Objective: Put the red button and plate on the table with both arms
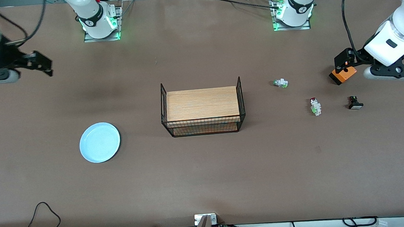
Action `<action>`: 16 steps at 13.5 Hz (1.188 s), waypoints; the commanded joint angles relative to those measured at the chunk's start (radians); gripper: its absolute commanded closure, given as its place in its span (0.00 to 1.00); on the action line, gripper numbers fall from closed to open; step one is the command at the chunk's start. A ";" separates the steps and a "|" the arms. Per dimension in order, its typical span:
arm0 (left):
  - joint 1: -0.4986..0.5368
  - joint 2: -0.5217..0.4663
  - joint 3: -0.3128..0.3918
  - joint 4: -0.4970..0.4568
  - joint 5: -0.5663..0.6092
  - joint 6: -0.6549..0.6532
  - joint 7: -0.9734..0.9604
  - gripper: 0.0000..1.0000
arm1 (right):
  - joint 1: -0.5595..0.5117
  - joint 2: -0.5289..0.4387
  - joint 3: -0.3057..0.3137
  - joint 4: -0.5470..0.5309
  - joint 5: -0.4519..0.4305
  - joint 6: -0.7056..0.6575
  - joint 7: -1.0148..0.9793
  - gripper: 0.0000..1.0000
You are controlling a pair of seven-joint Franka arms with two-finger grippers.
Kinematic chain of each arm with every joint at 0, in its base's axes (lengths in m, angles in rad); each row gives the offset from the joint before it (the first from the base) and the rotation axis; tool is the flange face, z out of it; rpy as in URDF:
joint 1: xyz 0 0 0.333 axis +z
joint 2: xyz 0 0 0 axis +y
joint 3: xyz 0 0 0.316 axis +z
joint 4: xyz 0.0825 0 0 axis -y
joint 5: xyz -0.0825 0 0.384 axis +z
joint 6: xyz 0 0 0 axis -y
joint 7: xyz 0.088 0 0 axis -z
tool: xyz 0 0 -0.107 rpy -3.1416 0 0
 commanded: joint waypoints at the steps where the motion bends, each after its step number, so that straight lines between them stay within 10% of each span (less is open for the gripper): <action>1: 0.004 0.025 0.002 0.034 0.029 -0.020 0.021 0.00 | 0.109 0.007 -0.174 -0.008 -0.004 0.021 -0.064 0.00; 3: 0.000 0.025 0.002 0.035 0.030 -0.020 0.020 0.00 | 0.202 0.005 -0.272 -0.008 -0.006 0.012 -0.064 0.00; 16: 0.006 0.027 0.002 0.037 0.026 -0.022 0.023 0.00 | 0.182 0.071 -0.264 0.075 0.008 -0.096 -0.041 0.00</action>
